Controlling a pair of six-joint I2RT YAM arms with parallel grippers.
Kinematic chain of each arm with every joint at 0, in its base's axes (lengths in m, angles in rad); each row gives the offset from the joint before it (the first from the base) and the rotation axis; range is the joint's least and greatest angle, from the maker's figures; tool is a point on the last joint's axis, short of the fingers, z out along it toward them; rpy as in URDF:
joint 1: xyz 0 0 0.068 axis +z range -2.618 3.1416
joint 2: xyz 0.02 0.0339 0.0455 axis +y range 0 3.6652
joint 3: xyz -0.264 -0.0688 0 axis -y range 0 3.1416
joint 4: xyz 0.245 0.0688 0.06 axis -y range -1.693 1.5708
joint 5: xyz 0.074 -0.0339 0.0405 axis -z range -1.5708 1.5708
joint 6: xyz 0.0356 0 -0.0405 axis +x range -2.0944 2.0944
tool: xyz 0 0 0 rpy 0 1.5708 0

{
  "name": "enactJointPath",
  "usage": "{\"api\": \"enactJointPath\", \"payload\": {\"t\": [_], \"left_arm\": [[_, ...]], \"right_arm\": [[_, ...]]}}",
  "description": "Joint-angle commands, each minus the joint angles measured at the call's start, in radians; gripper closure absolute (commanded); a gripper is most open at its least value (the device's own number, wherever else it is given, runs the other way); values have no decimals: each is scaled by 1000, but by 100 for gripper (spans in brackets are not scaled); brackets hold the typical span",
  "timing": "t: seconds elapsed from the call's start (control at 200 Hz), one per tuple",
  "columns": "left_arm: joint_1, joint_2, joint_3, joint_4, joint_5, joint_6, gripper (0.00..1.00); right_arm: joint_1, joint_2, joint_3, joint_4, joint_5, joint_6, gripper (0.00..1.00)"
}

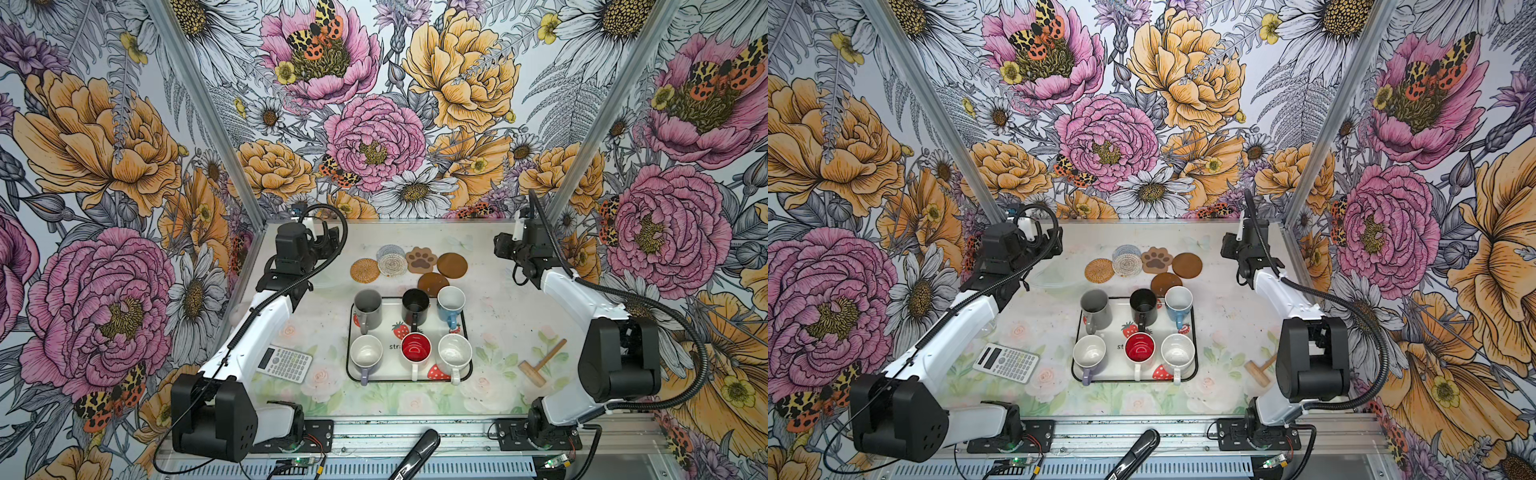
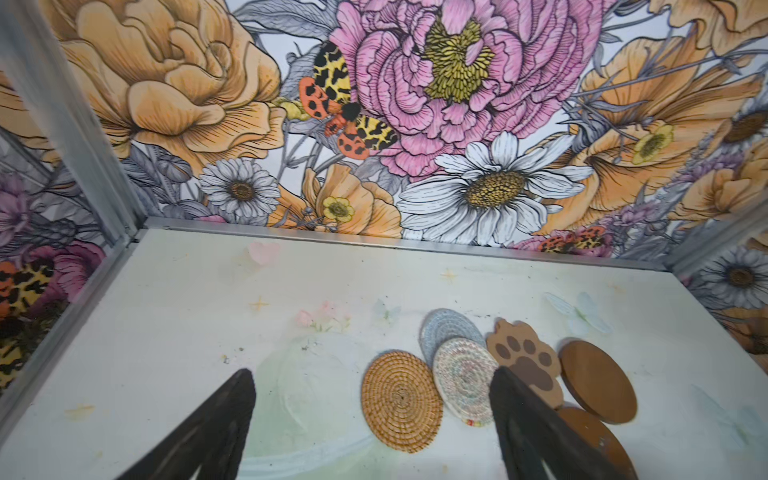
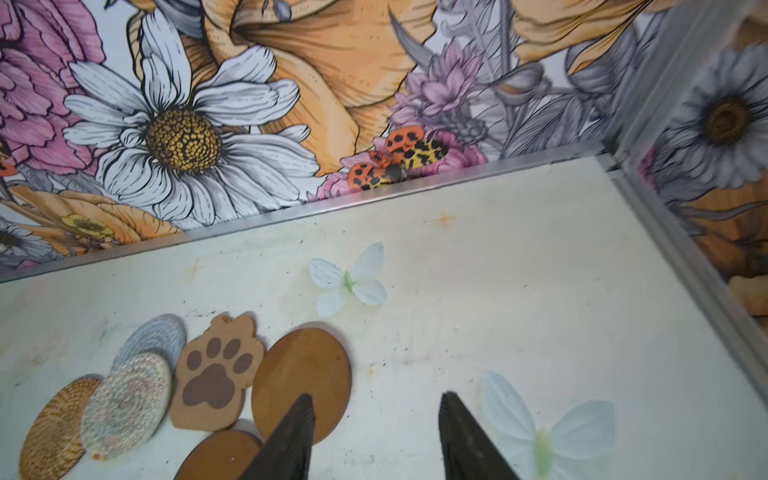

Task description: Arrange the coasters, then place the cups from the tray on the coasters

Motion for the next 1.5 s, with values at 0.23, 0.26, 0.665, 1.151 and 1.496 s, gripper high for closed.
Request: {"api": "enactJointPath", "payload": {"t": [0.23, 0.26, 0.665, 1.151, 1.496], "left_arm": [[-142, 177, 166, -151, 80, -81, 13], [-147, 187, 174, -152, 82, -83, 13], [-186, 276, 226, -164, 108, -107, 13], [-213, 314, 229, -169, 146, -88, 13], [-221, 321, 230, -168, 162, -91, 13]], "right_arm": [[140, 238, 222, -190, -96, 31, 42], [152, 260, 245, -207, -89, 23, 41], [242, 522, 500, -377, -5, -24, 30], [284, 692, 730, -563, 146, -60, 28], [312, 749, 785, -620, 216, -90, 20]]}}
